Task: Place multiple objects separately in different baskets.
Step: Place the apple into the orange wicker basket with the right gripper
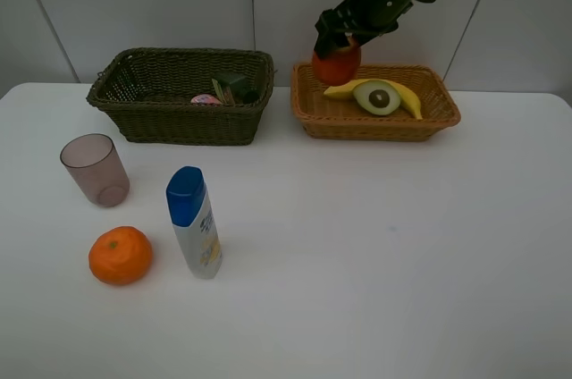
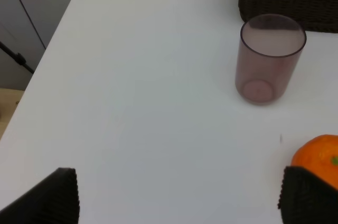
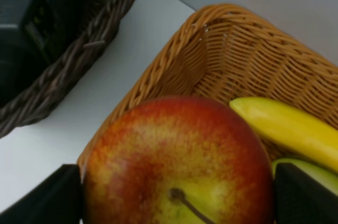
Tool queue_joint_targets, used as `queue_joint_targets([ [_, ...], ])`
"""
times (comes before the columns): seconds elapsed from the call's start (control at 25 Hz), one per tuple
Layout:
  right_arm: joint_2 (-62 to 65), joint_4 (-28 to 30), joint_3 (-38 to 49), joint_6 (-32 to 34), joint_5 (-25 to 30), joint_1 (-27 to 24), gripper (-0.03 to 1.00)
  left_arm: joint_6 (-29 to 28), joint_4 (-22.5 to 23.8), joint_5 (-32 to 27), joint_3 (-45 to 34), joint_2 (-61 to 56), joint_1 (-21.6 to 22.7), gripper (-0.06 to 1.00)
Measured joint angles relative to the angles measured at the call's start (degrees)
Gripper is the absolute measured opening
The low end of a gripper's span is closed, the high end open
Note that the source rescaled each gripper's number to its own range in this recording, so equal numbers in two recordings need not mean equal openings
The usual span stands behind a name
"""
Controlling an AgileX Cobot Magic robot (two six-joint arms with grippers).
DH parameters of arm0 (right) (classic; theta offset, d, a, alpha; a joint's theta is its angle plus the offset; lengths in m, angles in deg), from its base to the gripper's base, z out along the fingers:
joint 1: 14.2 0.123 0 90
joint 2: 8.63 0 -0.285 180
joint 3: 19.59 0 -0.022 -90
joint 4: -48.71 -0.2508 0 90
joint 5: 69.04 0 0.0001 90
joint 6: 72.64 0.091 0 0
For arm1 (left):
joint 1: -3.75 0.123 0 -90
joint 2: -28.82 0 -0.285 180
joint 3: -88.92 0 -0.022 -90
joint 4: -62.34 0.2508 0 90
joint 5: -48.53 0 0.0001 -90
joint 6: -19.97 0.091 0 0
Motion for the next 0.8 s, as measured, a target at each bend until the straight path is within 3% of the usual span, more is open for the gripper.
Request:
queue_joint_targets([
  [0.32, -4.38, 0.05, 0.00, 0.00, -4.60, -1.29, 0.61, 0.00, 0.00, 0.00, 0.00, 0.00, 0.00, 1.00],
  [0.8, -5.97, 0.05, 0.00, 0.00, -4.89, -1.82, 0.61, 0.00, 0.00, 0.00, 0.00, 0.00, 0.00, 1.00],
])
